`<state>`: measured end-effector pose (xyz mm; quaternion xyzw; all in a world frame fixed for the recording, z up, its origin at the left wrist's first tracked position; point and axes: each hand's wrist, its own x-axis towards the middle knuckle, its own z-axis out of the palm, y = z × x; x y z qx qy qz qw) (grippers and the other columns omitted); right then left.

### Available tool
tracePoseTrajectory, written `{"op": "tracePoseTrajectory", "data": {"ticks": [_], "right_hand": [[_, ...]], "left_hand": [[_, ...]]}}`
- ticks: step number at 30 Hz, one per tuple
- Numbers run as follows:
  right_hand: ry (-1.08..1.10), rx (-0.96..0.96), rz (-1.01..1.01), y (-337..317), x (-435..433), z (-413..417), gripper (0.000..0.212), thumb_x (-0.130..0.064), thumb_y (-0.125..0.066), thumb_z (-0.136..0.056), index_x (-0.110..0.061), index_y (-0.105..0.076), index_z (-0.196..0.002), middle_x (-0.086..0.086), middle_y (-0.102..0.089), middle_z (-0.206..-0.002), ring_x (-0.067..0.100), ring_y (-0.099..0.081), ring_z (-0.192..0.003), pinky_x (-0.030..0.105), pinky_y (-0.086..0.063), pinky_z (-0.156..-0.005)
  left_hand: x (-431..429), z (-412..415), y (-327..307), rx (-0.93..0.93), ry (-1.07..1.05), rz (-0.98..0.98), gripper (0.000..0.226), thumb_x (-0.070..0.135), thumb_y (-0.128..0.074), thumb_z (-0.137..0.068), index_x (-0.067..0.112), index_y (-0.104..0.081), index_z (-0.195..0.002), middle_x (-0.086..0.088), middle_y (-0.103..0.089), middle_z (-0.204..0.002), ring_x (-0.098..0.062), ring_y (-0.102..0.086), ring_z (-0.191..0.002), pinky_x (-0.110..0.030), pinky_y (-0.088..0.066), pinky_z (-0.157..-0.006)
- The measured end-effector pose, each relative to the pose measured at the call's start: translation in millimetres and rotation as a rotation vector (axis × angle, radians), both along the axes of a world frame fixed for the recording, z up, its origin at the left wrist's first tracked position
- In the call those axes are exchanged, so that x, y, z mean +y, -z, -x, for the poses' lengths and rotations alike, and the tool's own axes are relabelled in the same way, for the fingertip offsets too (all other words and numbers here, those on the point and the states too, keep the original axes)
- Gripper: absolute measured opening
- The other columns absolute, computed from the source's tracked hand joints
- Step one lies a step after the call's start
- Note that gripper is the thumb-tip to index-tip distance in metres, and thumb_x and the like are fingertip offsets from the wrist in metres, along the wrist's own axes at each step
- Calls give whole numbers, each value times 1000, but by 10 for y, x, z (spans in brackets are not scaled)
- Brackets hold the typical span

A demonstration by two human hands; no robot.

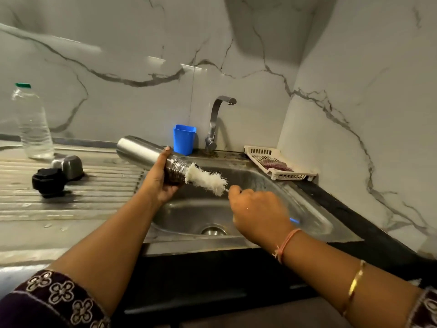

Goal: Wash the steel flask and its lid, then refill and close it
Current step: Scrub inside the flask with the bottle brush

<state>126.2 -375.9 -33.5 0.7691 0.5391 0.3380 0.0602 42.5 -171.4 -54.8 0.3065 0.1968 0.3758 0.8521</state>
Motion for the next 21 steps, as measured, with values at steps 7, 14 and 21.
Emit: {"op": "tracePoseTrajectory", "data": {"ticks": [7,14,21], "right_hand": [[21,1181,12,-249,411,90,34,-31,-41,-99,-13,-55,-73,1,-45,-60,16,-45,-49,25,-27,-44],[81,1480,-16,-271,633,161,32,-37,-42,-98,-12,-54,-83,0,-42,-60,10,-34,-43,20,-27,-39],[-90,-47,-12,40,377,-32,40,-11,-28,-88,-7,-67,-93,4,-53,-59,16,-39,-38,24,-30,-34]], "left_hand": [[26,30,8,11,-23,-20,63,33,-73,-78,4,-50,-128,-15,-70,-101,-23,-73,-77,-35,-59,-59],[-122,15,-30,74,17,-82,40,30,-69,-82,5,-53,-109,-14,-69,-95,-24,-71,-80,-36,-59,-62],[-97,-12,-9,56,-56,-34,46,31,-74,-77,5,-53,-109,-17,-66,-108,-27,-67,-95,-42,-58,-72]]}}
